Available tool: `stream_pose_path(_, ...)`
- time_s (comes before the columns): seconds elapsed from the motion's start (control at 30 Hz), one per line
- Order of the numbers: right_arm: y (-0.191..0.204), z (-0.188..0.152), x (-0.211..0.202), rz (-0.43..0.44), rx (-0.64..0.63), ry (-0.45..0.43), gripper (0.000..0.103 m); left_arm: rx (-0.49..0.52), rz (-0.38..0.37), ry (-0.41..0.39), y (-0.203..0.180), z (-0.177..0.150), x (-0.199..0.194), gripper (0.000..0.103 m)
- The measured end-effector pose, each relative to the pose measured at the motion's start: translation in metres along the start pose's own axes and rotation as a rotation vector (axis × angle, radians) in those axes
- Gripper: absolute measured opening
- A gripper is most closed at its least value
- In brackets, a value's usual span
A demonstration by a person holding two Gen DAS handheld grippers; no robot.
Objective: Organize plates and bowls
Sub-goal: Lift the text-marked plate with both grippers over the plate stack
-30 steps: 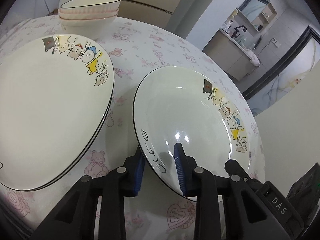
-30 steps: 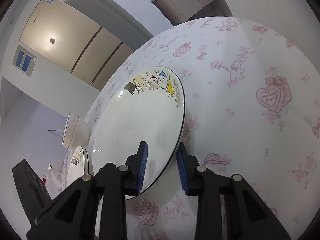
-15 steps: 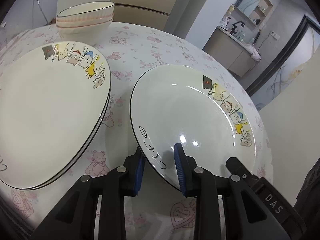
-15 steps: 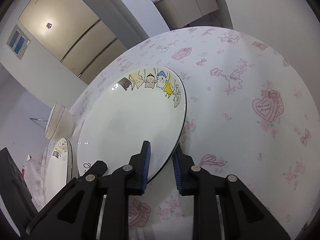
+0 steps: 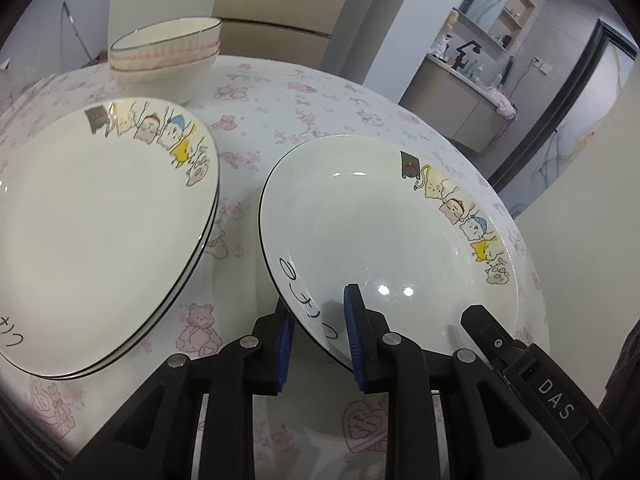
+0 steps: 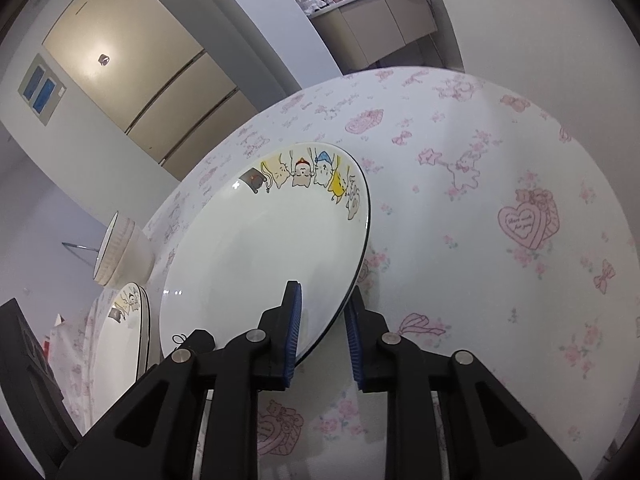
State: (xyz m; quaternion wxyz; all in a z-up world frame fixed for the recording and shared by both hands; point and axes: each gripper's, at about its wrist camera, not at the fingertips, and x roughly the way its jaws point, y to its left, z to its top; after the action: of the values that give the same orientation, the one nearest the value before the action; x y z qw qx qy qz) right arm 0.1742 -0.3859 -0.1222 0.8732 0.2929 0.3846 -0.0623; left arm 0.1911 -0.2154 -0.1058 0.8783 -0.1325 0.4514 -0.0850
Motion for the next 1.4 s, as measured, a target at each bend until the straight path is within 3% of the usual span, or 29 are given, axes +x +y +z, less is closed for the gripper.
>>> stream_pose_path(0.23,0.015,-0.002,-0.022,-0.073,-0.081,-0.066,0.021,0.056,-0.017,-0.087,-0.009,-0.001,-0.023,0.026)
stream_pose_path(0.37,0.019,-0.001,-0.038,-0.031,-0.064,-0.083,0.022,0.094,-0.035,-0.160,-0.010,0.004,-0.046,0.026)
stream_pose_path(0.7,0.078,0.001,-0.077,0.060,-0.128,-0.171,0.022,0.059,-0.037,-0.308,0.016,0.030,-0.117,0.027)
stream_pose_path(0.93,0.124,-0.015,-0.095,0.091,-0.232,-0.217,0.022,-0.007,-0.025,-0.337,0.053,0.034,-0.148,0.027)
stream_pose_path(1.4,0.177,-0.066,-0.083,0.183,-0.273,-0.143,0.023,-0.085,0.064,-0.365,0.136,0.016,-0.187,0.028)
